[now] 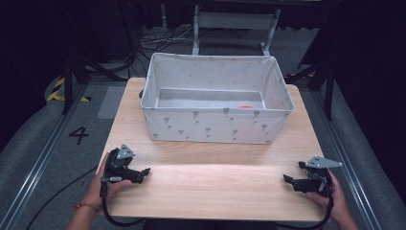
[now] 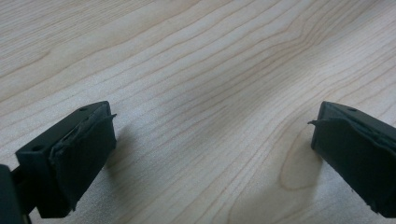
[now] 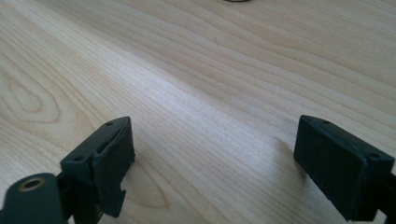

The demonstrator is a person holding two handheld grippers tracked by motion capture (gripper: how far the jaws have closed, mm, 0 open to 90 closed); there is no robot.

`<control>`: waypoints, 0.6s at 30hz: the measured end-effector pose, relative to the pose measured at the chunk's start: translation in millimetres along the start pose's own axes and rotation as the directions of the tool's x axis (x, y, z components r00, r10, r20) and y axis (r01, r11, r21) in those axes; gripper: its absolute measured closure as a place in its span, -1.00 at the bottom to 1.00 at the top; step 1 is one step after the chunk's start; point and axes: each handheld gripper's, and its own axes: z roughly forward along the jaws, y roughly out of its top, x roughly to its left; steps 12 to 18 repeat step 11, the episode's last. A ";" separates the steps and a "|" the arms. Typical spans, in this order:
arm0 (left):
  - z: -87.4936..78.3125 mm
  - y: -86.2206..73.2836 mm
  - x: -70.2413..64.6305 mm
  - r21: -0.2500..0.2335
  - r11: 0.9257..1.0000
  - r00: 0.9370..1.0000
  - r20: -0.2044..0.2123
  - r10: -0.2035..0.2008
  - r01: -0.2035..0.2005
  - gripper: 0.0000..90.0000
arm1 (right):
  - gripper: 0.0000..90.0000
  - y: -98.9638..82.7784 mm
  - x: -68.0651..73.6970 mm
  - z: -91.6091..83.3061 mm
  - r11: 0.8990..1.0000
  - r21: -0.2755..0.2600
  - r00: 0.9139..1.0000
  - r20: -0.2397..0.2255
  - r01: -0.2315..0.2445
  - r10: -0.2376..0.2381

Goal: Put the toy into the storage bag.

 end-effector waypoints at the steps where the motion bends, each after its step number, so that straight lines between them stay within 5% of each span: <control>1: -0.1 0.0 0.1 0.000 1.000 1.000 -0.001 0.002 -0.002 -1.00 | -0.75 0.0 -0.1 0.1 1.000 0.001 1.000 0.001 -0.001 0.001; 18: 0.1 0.2 0.1 0.002 1.000 1.000 0.000 -0.005 0.005 -1.00 | -0.82 0.3 -0.6 0.6 1.000 0.009 1.000 0.014 -0.011 0.011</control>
